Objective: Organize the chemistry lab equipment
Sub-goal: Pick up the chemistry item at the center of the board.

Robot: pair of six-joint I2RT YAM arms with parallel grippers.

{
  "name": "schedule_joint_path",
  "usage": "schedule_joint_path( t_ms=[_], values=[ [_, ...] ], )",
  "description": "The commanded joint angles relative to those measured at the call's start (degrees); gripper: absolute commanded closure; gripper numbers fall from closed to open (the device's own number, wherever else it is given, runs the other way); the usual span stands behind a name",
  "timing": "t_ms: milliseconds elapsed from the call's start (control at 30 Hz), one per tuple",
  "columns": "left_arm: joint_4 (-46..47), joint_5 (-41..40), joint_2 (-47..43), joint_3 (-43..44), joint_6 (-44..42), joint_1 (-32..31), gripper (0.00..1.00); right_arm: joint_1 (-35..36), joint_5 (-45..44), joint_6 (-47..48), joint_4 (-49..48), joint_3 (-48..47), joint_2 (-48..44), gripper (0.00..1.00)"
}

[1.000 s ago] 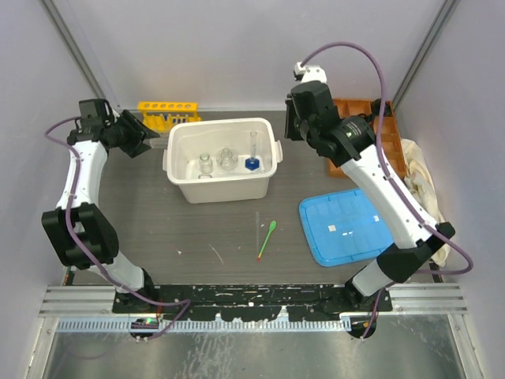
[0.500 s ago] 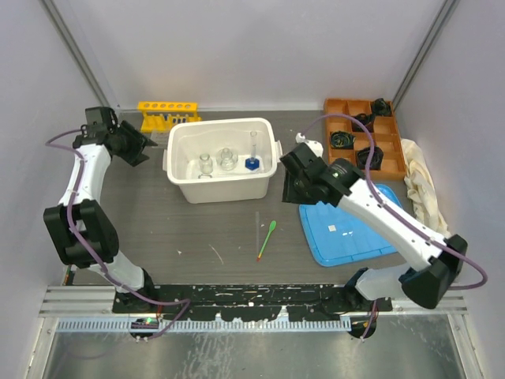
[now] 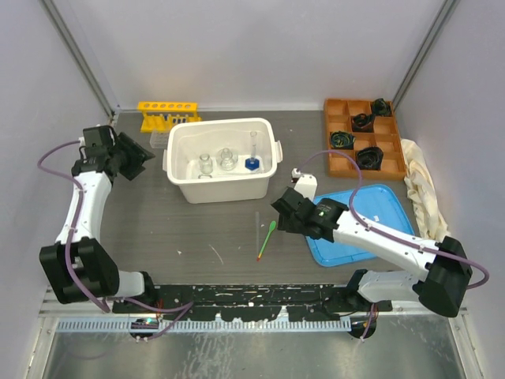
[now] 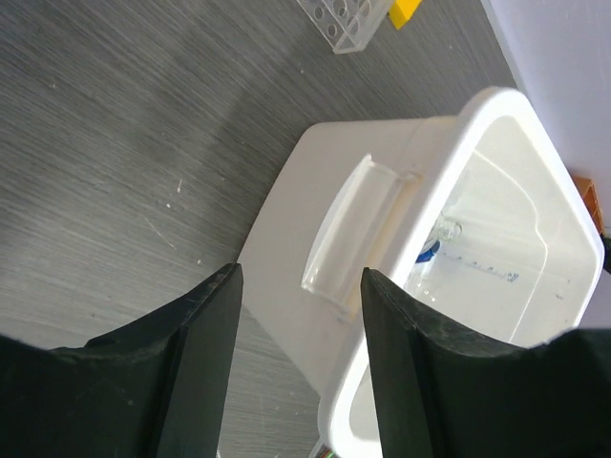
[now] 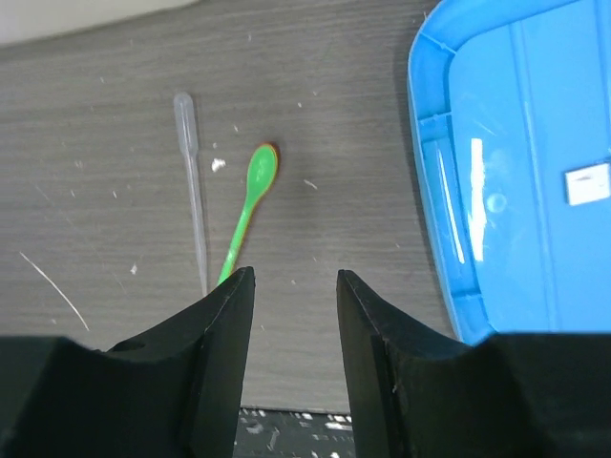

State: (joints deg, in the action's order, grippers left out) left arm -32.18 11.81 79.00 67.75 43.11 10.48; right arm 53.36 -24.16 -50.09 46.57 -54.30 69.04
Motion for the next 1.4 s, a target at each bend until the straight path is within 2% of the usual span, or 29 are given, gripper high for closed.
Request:
schedule_joint_path(
  t_ms=[0,167,433,567,700,1067,1133,1267,1367],
  values=[
    [2.3,0.92,-5.72,-3.19,-3.47,-0.39,0.45,0.21,-5.23,-5.78,-11.88,3.94,-1.43,0.54],
    [1.52,1.08,-10.8,-6.6,-4.77,-0.37,0.44,0.9,-1.94,-11.54,-19.03,8.33,2.25,0.57],
    [1.39,1.62,-12.3,-8.54,-5.27,-0.97,0.43,5.3,-3.94,-16.14,-21.19,5.52,12.45,0.56],
    [1.19,2.12,-12.46,-8.85,-5.67,-0.98,0.43,6.55,-5.81,-19.33,-21.13,6.72,13.78,0.56],
    [1.85,2.31,-12.81,-9.32,-5.68,-0.94,0.43,6.73,-6.25,-19.0,-22.45,8.24,14.25,0.56],
    [2.65,2.71,-13.47,-10.28,-5.65,-0.96,0.42,6.7,-5.46,-19.24,-24.81,8.82,22.85,0.57],
    [2.41,2.69,-13.61,-10.25,-5.8,-0.93,0.42,6.74,-4.97,-19.19,-25.12,8.86,23.44,0.63],
    [2.48,2.77,-13.55,-10.11,-5.84,-0.99,0.42,6.88,-5.12,-18.25,-24.73,9.27,21.92,0.97],
    [2.53,2.79,-13.19,-10.05,-5.78,-0.98,0.42,7.08,-6.47,-17.88,-22.47,9.21,19.38,0.99]
  ],
)
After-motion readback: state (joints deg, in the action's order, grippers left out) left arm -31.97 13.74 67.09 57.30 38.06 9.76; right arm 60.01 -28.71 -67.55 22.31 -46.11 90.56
